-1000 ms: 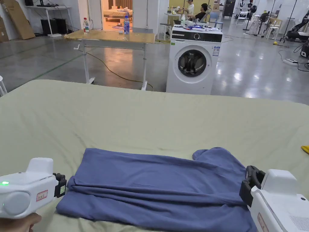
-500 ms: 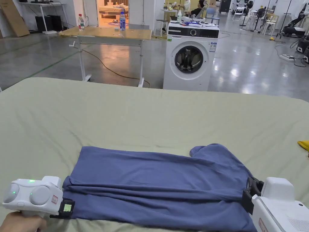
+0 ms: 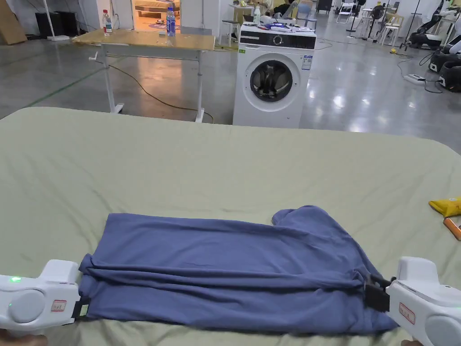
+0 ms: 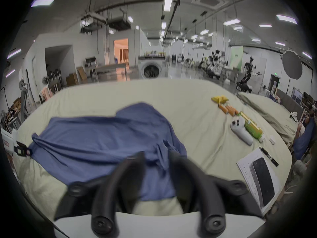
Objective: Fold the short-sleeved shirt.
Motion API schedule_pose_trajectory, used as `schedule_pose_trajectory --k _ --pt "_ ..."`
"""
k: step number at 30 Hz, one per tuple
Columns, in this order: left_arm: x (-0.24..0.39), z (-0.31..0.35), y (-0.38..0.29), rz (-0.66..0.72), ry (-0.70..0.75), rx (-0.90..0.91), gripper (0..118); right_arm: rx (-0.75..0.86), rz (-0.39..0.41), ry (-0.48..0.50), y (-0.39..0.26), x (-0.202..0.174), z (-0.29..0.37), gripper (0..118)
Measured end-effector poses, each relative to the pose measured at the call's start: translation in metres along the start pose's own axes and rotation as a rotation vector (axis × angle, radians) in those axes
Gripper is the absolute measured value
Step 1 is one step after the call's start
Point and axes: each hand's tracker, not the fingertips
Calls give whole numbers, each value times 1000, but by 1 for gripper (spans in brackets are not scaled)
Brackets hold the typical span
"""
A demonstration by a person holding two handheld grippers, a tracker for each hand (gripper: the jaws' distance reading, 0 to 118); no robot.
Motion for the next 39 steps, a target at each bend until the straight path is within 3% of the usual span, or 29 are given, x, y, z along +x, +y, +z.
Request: schedule_pose_trajectory --k 1,2,6,8,10,11,27,39 --pt "0 4 -1 -2 1 12 1 -42 3 3 -2 5 -8 62" --pt "-1 7 -2 -5 -1 20 1 -76 15 -6 -5 9 -17 66" --pt "-3 10 -4 -4 -7 35 1 -226 27 26 -23 19 -53 66" --pt "-4 9 -6 6 -8 39 0 -263 8 52 -34 20 -66 53" --pt "-5 8 -8 12 -12 43 0 -245 13 97 -40 19 -68 19" --pt "-6 8 -9 14 -13 47 0 -216 3 129 -41 16 -64 11" --pt "-14 115 22 44 -43 207 0 -87 52 91 32 26 49 5" --pt "-23 116 -79 72 -29 75 0 -220 150 57 -64 2 77 5"
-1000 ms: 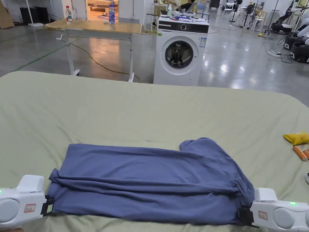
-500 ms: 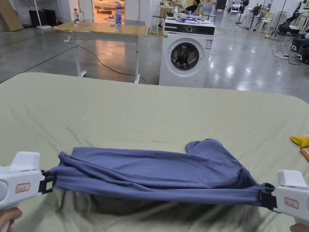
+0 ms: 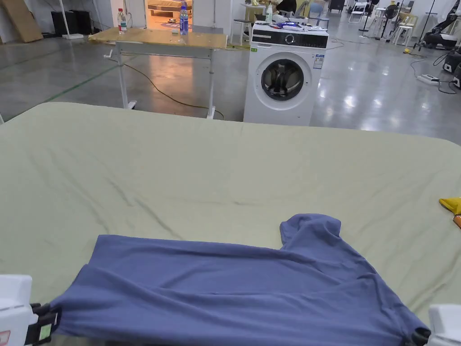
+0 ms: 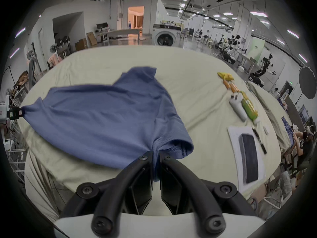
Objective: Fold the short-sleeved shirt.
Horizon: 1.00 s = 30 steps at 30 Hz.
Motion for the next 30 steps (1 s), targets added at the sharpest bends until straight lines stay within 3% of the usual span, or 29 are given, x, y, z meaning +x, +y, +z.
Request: schedule_pose_trajectory --k 7,17,19,22,23,30 --pt "0 -18 -41 -18 34 -79 0 -85 -18 -20 -48 -16 -18 6" --pt "-13 -47 -51 -20 41 -74 2 -63 -18 -43 -52 -21 -34 9" --pt "-12 -40 -46 -5 34 -52 15 -63 -25 -78 -43 -23 -26 23" --pt "-5 -27 -31 8 51 46 43 39 -27 -150 -25 -24 -6 69" --pt "-2 -22 -25 9 45 91 48 90 -33 -155 -17 -26 2 72" --pt "38 0 24 -54 66 387 48 422 -75 -137 34 -51 26 72"
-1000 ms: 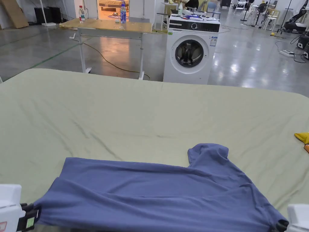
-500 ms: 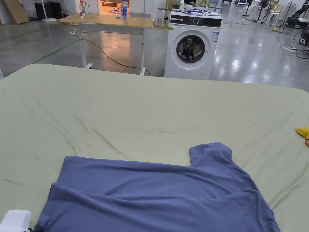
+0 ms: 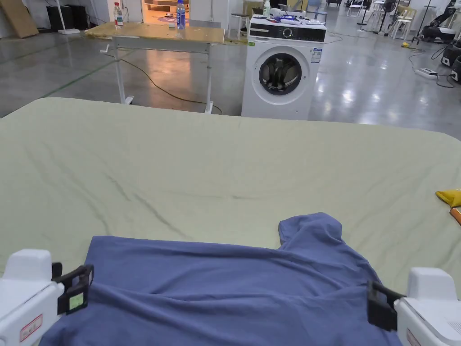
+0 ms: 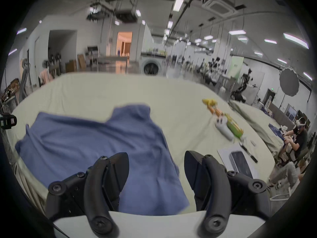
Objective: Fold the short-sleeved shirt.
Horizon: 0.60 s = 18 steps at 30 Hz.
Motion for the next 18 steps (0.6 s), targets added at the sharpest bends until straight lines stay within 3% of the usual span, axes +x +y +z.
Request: schedule_pose_trajectory --k 3,4,6,8,9,10,18 --pt "16 -1 16 -31 23 118 47 107 -30 50 16 -20 -1 71" --pt "26 1 22 -43 32 157 44 138 -34 60 21 -28 -1 65" --pt "36 2 29 -60 40 209 37 171 -25 74 28 -41 -3 45" --pt "46 5 35 -71 44 254 18 209 -42 86 34 -53 -4 12" --pt "50 6 36 -80 51 270 7 227 -50 103 35 -56 -4 5" --pt "53 6 37 -92 60 285 0 245 -56 107 36 -61 -5 5" --pt "41 -9 42 -70 82 228 0 327 -43 112 41 -82 -7 0"
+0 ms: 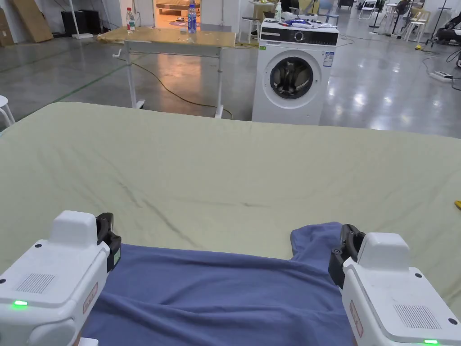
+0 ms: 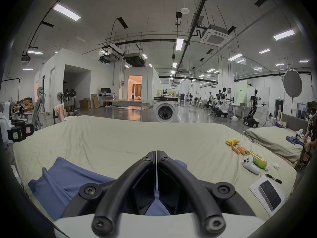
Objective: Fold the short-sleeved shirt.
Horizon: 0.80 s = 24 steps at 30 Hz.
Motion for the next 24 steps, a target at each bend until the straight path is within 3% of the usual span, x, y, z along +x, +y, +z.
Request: schedule_pose_trajectory --k 7,15,17,19,20,24 --pt "-53 -75 -9 89 -43 -246 0 34 5 6 2 3 -5 0" --pt "-82 -161 -14 156 -124 -516 2 -33 17 -2 -7 18 -18 0" --pt "-84 -180 -16 169 -110 -542 21 -52 23 -9 -11 22 -18 0" --pt "-87 -196 -20 184 -122 -612 54 -66 30 -20 -15 27 -19 0" --pt "-89 -205 -24 209 -143 -645 64 -76 33 -27 -17 29 -19 0" --pt "-88 -226 -41 217 -126 -753 67 -114 38 -51 -24 39 -21 0"
